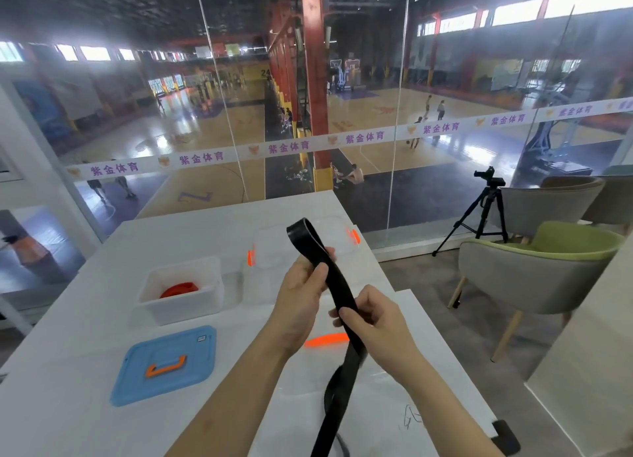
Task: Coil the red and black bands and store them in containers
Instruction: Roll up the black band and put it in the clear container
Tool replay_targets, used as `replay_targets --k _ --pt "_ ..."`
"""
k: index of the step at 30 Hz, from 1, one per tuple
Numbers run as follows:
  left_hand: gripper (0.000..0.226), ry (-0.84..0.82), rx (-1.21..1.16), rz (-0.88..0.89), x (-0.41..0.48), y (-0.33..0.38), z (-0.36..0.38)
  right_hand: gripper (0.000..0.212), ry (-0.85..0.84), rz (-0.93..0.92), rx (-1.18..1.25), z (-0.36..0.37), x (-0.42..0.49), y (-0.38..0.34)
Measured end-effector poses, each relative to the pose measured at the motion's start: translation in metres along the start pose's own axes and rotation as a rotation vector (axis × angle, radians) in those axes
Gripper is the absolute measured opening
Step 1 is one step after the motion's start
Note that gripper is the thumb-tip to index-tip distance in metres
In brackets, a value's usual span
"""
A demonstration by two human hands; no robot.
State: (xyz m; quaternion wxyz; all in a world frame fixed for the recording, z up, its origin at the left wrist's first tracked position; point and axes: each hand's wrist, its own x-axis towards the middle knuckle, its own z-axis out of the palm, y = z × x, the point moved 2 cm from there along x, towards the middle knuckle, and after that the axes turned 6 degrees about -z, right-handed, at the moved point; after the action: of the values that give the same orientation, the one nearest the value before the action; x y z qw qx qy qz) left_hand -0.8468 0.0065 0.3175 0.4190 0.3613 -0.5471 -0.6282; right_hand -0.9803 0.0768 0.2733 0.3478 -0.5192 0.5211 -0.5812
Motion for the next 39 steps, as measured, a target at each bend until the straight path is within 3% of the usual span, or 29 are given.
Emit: replay_targets --k 3,9,15,19,23,26,31,35,39 --pt "0.028 -0.018 -0.006 0.036 -0.003 0.009 -0.003 0.016 0.029 -0.084 0.003 -0.001 -0.001 -0.013" --pt "0.032 -0.139 -0.282 0.160 -0.001 0.044 0.000 0.023 0.110 -0.258 0.139 -0.005 0.005 -0.053" --pt "0.023 -0.118 -0.363 0.192 0.003 0.054 0.000 0.023 0.193 -0.371 0.297 -0.017 0.015 -0.084" --pt "0.026 -0.119 -0.366 0.219 0.003 0.066 0.003 0.024 0.225 -0.469 0.280 -0.026 0.033 -0.105" --pt "0.025 -0.041 -0.424 0.202 0.013 0.065 -0.003 0.019 0.191 -0.424 0.203 -0.020 0.053 -0.100" --pt "0.030 0.012 -0.349 0.160 0.016 0.053 -0.010 0.009 0.200 -0.360 0.185 -0.019 0.065 -0.085" --pt "0.058 0.064 -0.284 0.101 0.011 0.037 -0.020 0.011 0.223 -0.290 0.168 -0.024 0.076 -0.069" --pt "0.075 0.058 -0.152 0.165 0.010 0.034 -0.027 0.015 0.188 -0.311 0.120 -0.026 0.080 -0.071" --pt "0.057 0.140 0.151 0.247 0.011 0.037 -0.030 0.016 0.164 -0.321 0.118 -0.025 0.082 -0.070"
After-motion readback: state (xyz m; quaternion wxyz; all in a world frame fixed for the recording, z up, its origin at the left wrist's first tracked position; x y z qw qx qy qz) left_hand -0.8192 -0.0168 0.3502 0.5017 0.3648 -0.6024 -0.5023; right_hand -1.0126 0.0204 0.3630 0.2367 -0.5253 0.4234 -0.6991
